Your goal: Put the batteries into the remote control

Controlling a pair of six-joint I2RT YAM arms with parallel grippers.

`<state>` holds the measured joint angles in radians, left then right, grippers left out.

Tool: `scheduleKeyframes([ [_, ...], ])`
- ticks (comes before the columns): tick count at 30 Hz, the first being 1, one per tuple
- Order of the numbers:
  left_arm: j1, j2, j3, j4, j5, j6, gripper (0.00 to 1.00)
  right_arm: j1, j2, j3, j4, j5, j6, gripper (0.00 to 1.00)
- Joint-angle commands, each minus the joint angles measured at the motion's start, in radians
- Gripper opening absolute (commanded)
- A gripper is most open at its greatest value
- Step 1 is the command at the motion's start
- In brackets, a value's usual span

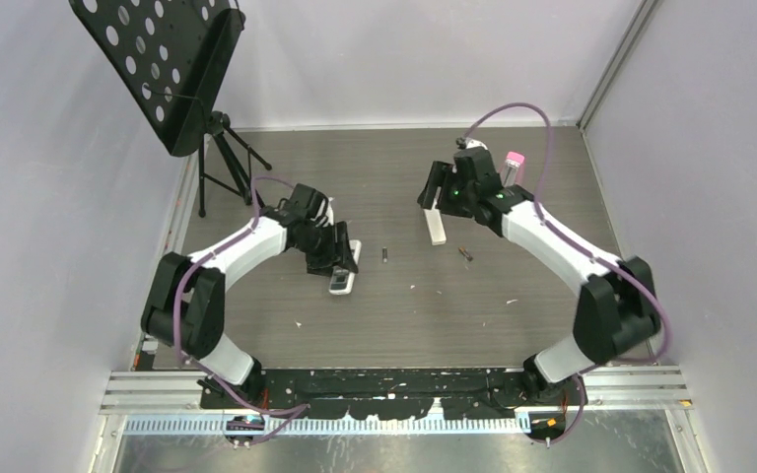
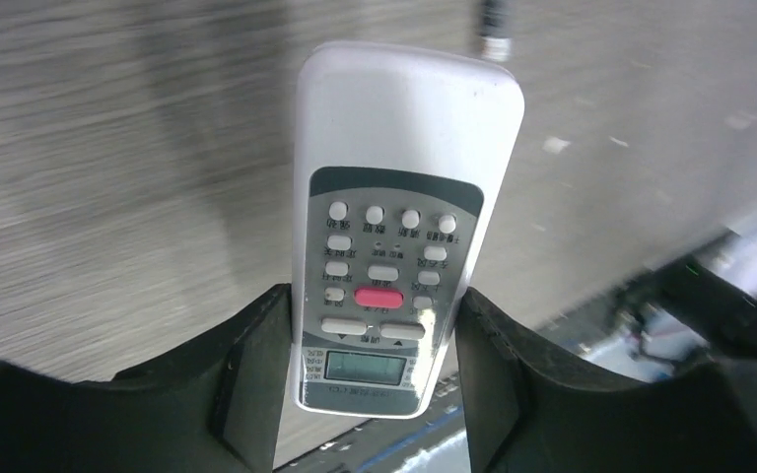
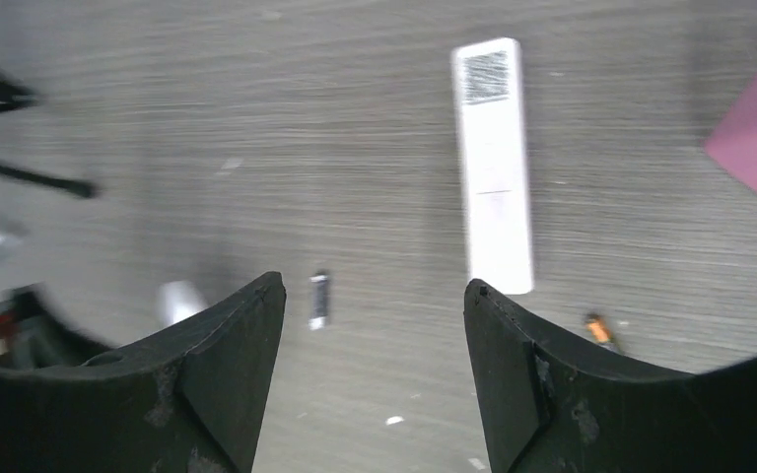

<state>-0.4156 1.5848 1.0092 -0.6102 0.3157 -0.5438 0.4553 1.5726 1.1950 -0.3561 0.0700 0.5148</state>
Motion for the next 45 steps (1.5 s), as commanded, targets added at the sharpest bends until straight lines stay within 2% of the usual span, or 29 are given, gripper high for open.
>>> scheduleKeyframes([
  [1, -0.007, -0.11, -0.017, 0.168, 0.36, -0.043, 0.11, 0.0, -0.133, -0.11, 0.161, -0.281, 0.16, 0.72],
  [4, -0.012, -0.163, -0.048, 0.297, 0.475, -0.133, 0.11, 0.005, -0.141, -0.128, 0.208, -0.464, 0.372, 0.76],
  [6, -0.017, -0.193, -0.068, 0.363, 0.512, -0.189, 0.11, 0.032, -0.154, -0.157, 0.285, -0.478, 0.493, 0.76],
  [8, -0.018, -0.214, -0.096, 0.466, 0.554, -0.277, 0.12, 0.074, -0.185, -0.216, 0.443, -0.46, 0.583, 0.77],
  [13, -0.02, -0.241, -0.146, 0.717, 0.628, -0.518, 0.12, 0.12, -0.202, -0.236, 0.528, -0.398, 0.669, 0.79],
  [18, -0.02, -0.241, -0.19, 0.947, 0.665, -0.705, 0.13, 0.138, -0.212, -0.254, 0.568, -0.427, 0.712, 0.79],
  [22, -0.02, -0.231, -0.226, 1.197, 0.676, -0.876, 0.12, 0.138, -0.234, -0.316, 0.659, -0.454, 0.79, 0.79],
  [25, -0.02, -0.216, -0.247, 1.347, 0.673, -0.976, 0.12, 0.138, -0.254, -0.343, 0.696, -0.462, 0.818, 0.79],
  [29, -0.02, -0.194, -0.267, 1.459, 0.67, -1.057, 0.12, 0.14, -0.268, -0.364, 0.748, -0.465, 0.843, 0.77],
  [34, -0.02, -0.195, -0.28, 1.478, 0.663, -1.07, 0.15, 0.14, -0.256, -0.397, 0.853, -0.45, 0.887, 0.64],
  [36, -0.02, -0.197, -0.282, 1.472, 0.659, -1.064, 0.2, 0.141, -0.252, -0.401, 0.878, -0.436, 0.905, 0.57],
  [38, -0.02, -0.204, -0.282, 1.429, 0.646, -1.032, 0.32, 0.144, -0.254, -0.399, 0.876, -0.413, 0.91, 0.5],
  [39, -0.02, -0.211, -0.281, 1.393, 0.631, -0.984, 0.45, 0.146, -0.258, -0.395, 0.861, -0.396, 0.91, 0.48],
  [40, -0.02, -0.221, -0.278, 1.324, 0.621, -0.954, 0.51, 0.148, -0.262, -0.393, 0.841, -0.373, 0.91, 0.46],
  [42, -0.02, -0.252, -0.253, 1.143, 0.57, -0.81, 0.6, 0.151, -0.272, -0.39, 0.8, -0.323, 0.911, 0.42],
  [45, -0.02, -0.309, -0.201, 0.843, 0.47, -0.556, 0.81, 0.151, -0.28, -0.387, 0.735, -0.245, 0.912, 0.41],
])
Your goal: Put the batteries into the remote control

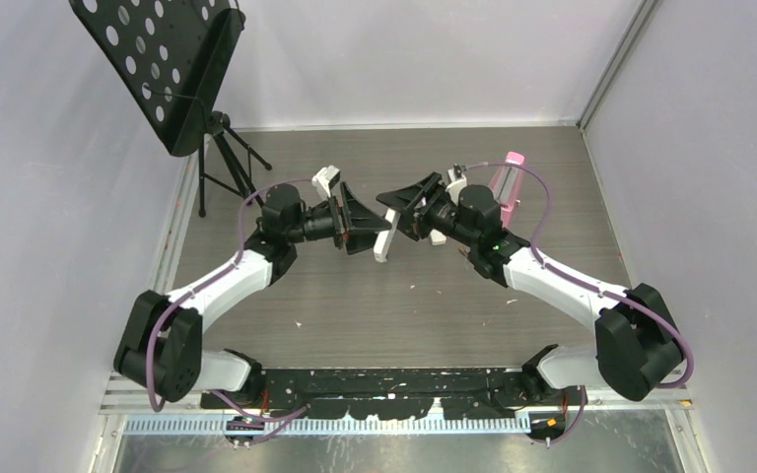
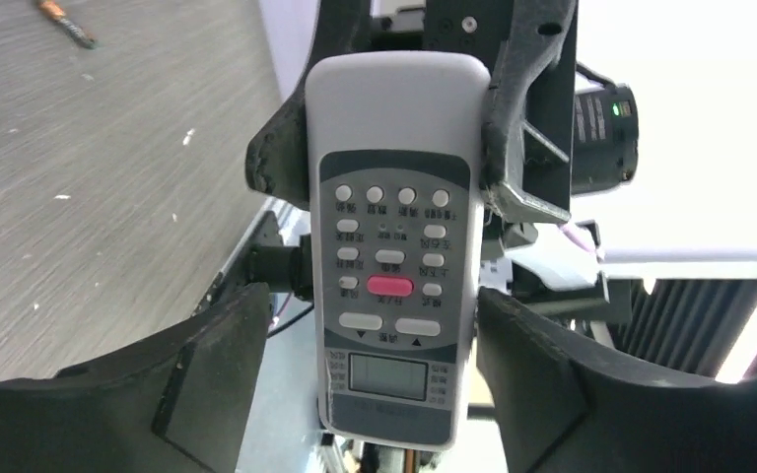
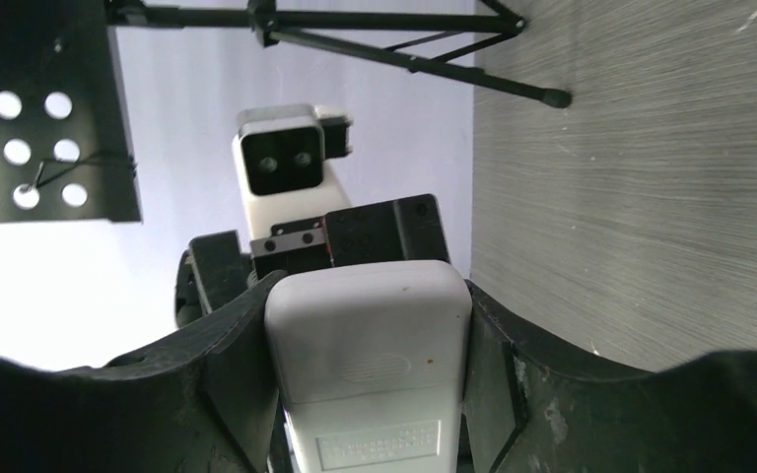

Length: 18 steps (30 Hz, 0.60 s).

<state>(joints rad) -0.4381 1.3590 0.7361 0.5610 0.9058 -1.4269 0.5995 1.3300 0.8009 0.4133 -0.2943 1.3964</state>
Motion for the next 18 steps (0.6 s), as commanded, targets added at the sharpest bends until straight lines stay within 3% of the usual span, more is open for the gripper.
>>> scheduleKeyframes([
  [1, 0.002, -0.105, 0.086, -0.404, -0.162, 0.391, 0.87, 0.006, -0.041, 0.008, -0.058, 0.147, 0.033, 0.41],
  [3, 0.001, -0.147, 0.096, -0.502, -0.243, 0.49, 0.98, 0.006, -0.041, 0.0, -0.082, 0.209, 0.059, 0.41],
  [4, -0.002, -0.168, 0.089, -0.514, -0.278, 0.519, 0.99, 0.006, -0.039, -0.007, -0.083, 0.233, 0.081, 0.41],
  [10, -0.083, -0.291, -0.047, -0.378, -0.489, 0.619, 1.0, 0.006, 0.019, 0.019, -0.115, 0.268, 0.18, 0.42],
  [15, -0.194, -0.325, -0.062, -0.425, -0.737, 0.735, 0.99, 0.009, 0.069, 0.069, -0.18, 0.252, 0.218, 0.41],
  [18, -0.231, -0.3, -0.054, -0.432, -0.828, 0.778, 0.93, 0.018, 0.09, 0.09, -0.219, 0.249, 0.227, 0.41],
])
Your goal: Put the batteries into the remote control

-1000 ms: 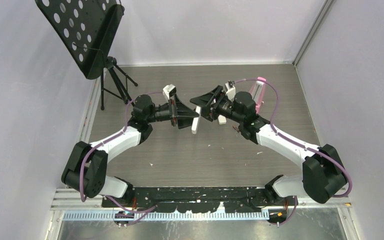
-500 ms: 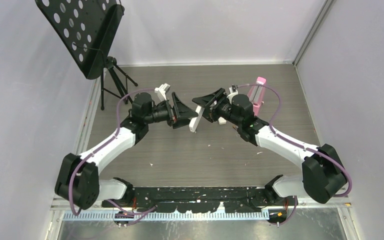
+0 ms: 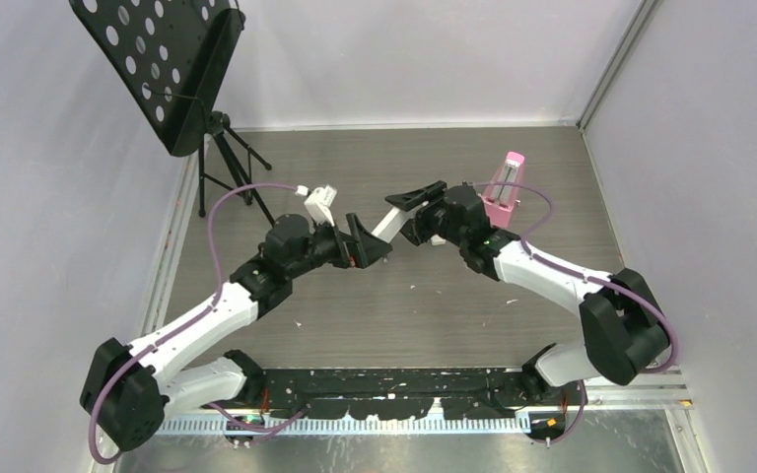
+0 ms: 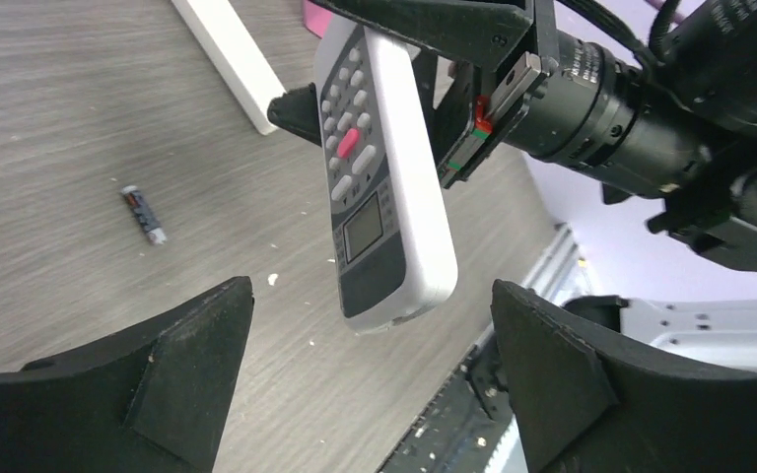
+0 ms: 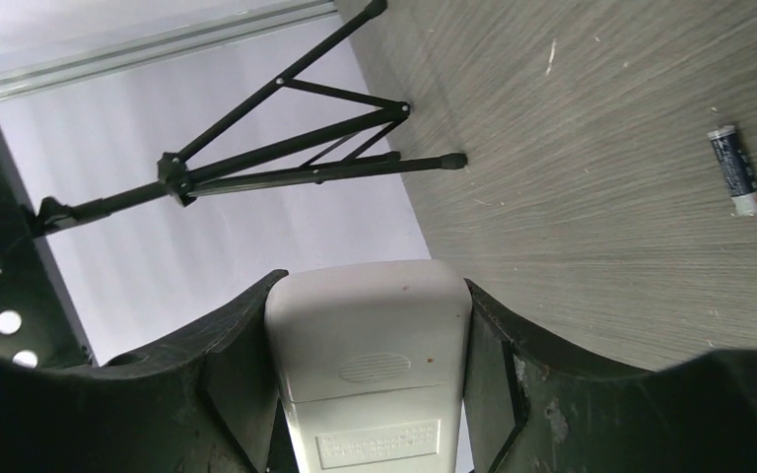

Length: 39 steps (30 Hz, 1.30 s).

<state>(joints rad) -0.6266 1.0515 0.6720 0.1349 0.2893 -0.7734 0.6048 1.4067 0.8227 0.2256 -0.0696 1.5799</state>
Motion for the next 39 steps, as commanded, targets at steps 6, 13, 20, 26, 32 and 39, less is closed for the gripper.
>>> scheduleKeyframes([
  [6, -0.06, 0.116, 0.043, 0.021, -0.207, 0.148, 0.67, 0.021, 0.054, 0.087, -0.047, -0.01, 0.067, 0.4],
  [13, -0.064, 0.126, 0.013, 0.12, -0.267, 0.135, 0.6, 0.023, 0.069, 0.082, -0.08, -0.038, 0.059, 0.41],
  [20, -0.064, 0.14, 0.0, 0.163, -0.254, 0.145, 0.58, 0.021, 0.105, 0.081, -0.06, -0.081, 0.083, 0.41],
  [26, -0.064, 0.146, 0.008, 0.135, -0.246, 0.137, 0.02, 0.012, 0.165, 0.079, -0.019, -0.136, 0.091, 0.42],
  [32, -0.061, 0.181, 0.074, -0.023, -0.161, 0.137, 0.0, -0.037, 0.148, 0.078, 0.017, -0.187, -0.122, 0.75],
  [39, 0.082, 0.216, 0.145, -0.155, 0.206, 0.14, 0.0, -0.123, 0.02, 0.053, -0.063, -0.365, -0.482, 0.85],
])
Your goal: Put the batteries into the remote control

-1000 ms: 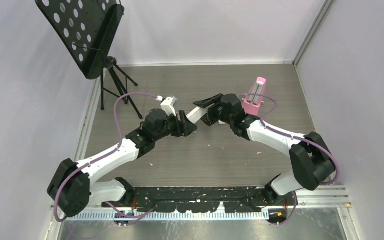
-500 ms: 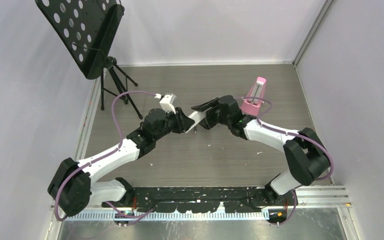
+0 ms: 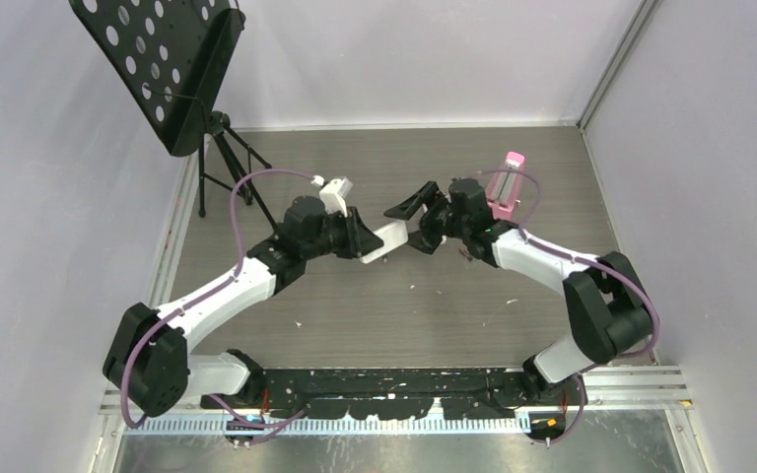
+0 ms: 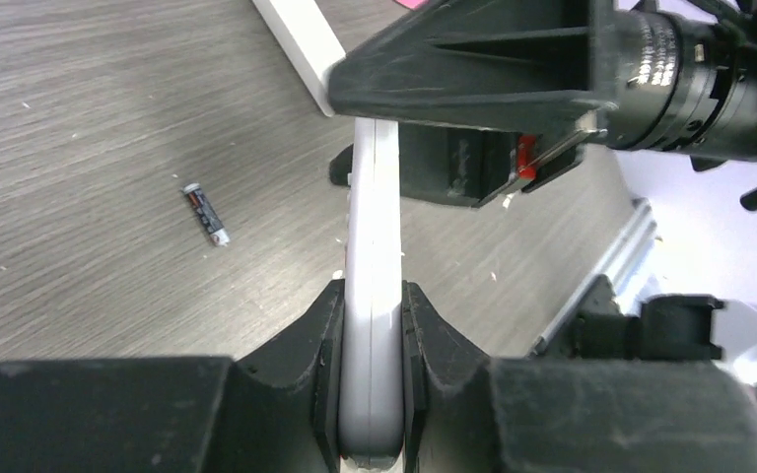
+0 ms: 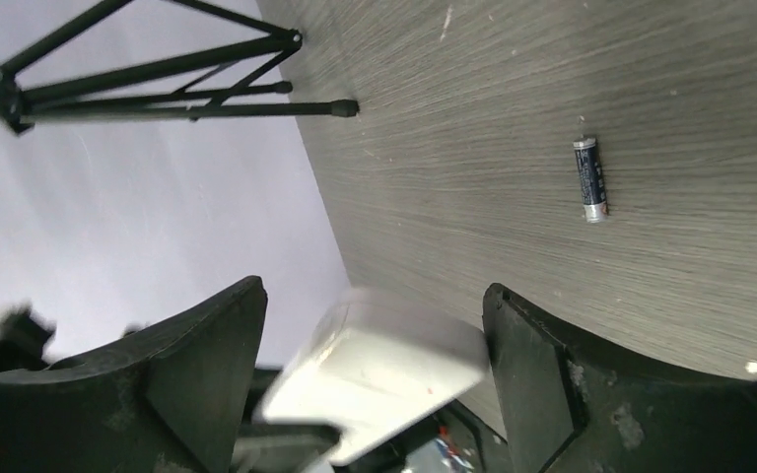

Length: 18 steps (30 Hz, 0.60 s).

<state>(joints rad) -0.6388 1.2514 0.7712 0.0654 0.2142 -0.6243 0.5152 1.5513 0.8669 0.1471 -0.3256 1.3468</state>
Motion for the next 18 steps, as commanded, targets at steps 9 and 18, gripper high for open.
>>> scheduleKeyframes([
  [9, 0.248, -0.021, 0.028, 0.035, 0.707, -0.095, 0.0, -0.037, -0.318, -0.122, 0.121, -0.342, -0.475, 0.85],
  [18, 0.285, -0.081, 0.005, 0.095, 0.834, -0.173, 0.0, -0.037, -0.375, -0.096, 0.005, -0.34, -0.579, 0.68],
])
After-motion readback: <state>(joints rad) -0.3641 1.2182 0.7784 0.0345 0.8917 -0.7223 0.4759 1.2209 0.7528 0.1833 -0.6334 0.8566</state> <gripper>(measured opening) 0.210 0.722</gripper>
